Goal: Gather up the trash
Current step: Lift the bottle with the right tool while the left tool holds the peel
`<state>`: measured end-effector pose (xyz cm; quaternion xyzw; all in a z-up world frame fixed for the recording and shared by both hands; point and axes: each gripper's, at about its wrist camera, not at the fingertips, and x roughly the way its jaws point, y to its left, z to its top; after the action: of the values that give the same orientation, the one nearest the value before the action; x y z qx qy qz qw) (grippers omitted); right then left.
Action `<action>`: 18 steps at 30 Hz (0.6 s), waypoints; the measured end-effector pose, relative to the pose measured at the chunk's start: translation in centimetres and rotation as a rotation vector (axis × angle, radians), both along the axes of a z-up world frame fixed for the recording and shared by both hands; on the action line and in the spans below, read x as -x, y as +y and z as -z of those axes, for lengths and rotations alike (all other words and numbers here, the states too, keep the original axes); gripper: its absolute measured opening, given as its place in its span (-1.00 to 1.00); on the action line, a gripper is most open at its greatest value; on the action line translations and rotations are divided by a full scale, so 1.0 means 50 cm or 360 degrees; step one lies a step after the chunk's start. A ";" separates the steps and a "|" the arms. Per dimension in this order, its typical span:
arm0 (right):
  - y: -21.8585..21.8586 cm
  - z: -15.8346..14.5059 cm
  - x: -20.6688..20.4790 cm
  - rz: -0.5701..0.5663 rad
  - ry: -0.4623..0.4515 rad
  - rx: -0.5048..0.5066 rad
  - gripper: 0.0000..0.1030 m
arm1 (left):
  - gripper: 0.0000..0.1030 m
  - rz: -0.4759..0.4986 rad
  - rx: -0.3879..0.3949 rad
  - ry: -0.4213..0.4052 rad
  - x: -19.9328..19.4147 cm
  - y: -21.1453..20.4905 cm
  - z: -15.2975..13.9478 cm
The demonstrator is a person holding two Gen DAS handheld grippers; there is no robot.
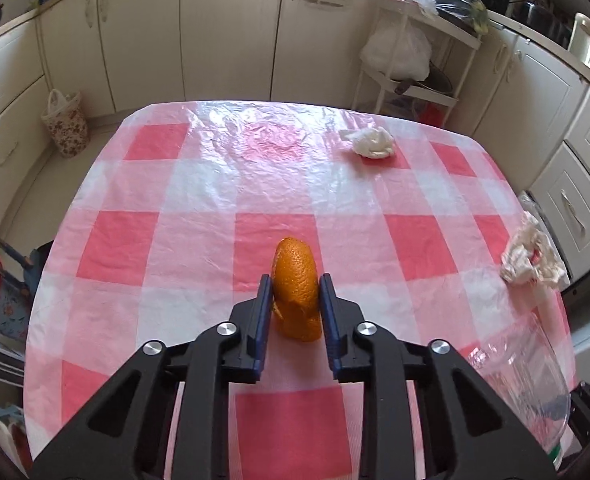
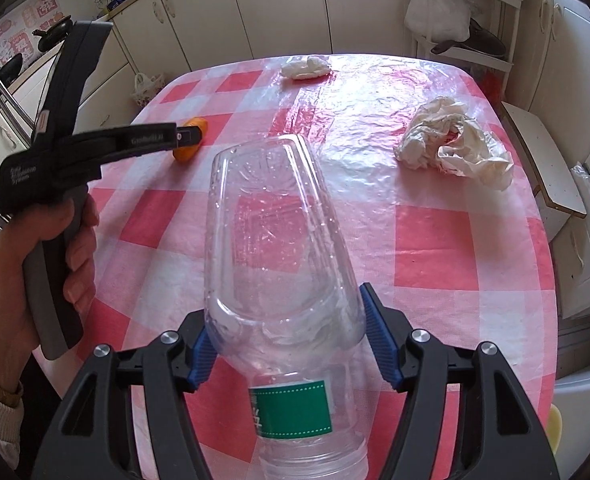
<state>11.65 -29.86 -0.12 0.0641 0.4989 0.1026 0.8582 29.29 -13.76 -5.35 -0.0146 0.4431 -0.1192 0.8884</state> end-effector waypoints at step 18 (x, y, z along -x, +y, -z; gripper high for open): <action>-0.028 -0.072 0.081 0.0117 -0.0230 -0.0249 0.14 | -0.69 -0.0012 0.0069 -0.0117 0.275 0.077 -0.069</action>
<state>7.58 -31.25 3.46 0.1417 0.4235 0.1141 0.8874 15.55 -9.94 -1.91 -0.0312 0.4073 -0.1259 0.9040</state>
